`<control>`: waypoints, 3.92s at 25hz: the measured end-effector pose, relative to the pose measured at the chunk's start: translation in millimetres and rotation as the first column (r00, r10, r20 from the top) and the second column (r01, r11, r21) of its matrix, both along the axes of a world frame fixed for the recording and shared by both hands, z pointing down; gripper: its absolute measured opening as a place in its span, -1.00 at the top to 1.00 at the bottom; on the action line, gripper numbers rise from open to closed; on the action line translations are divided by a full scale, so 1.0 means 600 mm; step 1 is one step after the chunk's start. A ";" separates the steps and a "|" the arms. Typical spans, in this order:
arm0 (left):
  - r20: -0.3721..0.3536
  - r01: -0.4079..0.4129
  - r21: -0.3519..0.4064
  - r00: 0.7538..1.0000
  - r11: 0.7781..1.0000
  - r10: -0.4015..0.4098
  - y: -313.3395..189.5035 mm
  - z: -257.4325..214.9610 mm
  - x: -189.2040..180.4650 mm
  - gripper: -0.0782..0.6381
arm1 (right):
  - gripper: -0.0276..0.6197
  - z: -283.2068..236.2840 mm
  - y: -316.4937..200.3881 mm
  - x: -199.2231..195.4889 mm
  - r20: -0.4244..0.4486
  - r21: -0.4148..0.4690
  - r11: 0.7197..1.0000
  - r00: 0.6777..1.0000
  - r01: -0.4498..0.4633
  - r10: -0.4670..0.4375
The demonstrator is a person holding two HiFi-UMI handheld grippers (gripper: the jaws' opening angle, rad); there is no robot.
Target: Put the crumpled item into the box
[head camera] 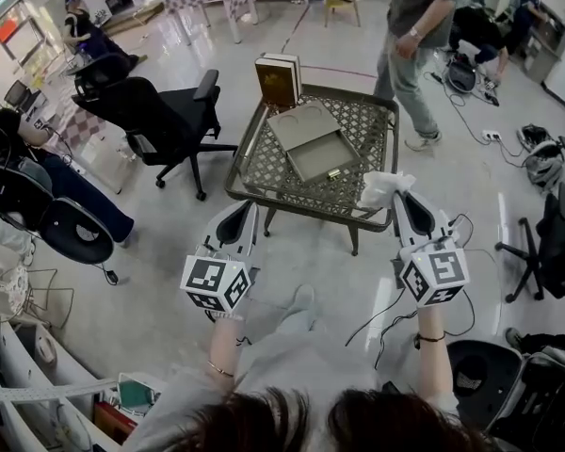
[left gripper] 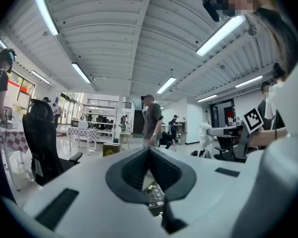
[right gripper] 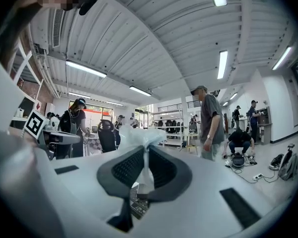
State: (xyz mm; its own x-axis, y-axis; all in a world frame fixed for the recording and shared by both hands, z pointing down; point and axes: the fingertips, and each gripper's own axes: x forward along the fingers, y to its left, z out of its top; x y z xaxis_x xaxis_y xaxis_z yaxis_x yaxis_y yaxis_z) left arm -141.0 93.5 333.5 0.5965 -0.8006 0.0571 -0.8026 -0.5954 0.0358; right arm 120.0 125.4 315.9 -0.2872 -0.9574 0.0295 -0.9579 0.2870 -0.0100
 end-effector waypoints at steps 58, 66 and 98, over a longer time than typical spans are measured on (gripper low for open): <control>-0.088 -0.077 -0.154 0.994 0.985 0.064 -0.471 0.090 0.111 0.73 | 0.77 0.085 -0.489 0.048 0.042 -0.150 0.987 0.998 0.052 -0.047; -0.089 -0.047 -0.182 0.996 0.982 0.031 -0.499 0.107 0.136 0.73 | 0.77 0.109 -0.541 0.062 0.057 -0.181 0.976 0.992 0.123 -0.114; -0.129 -0.067 -0.520 0.992 0.852 0.000 -0.555 0.346 0.153 0.73 | 0.77 0.400 -0.664 -0.038 0.123 -0.553 0.775 0.950 0.305 -0.286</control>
State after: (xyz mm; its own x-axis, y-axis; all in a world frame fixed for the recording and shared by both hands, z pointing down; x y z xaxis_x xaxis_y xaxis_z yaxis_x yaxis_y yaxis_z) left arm -49.1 -239.7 541.2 0.6518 -0.6522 0.3872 -0.7518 -0.4880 0.4435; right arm 97.5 -272.7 555.6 -0.5634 -0.6434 0.5182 -0.8231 0.4911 -0.2851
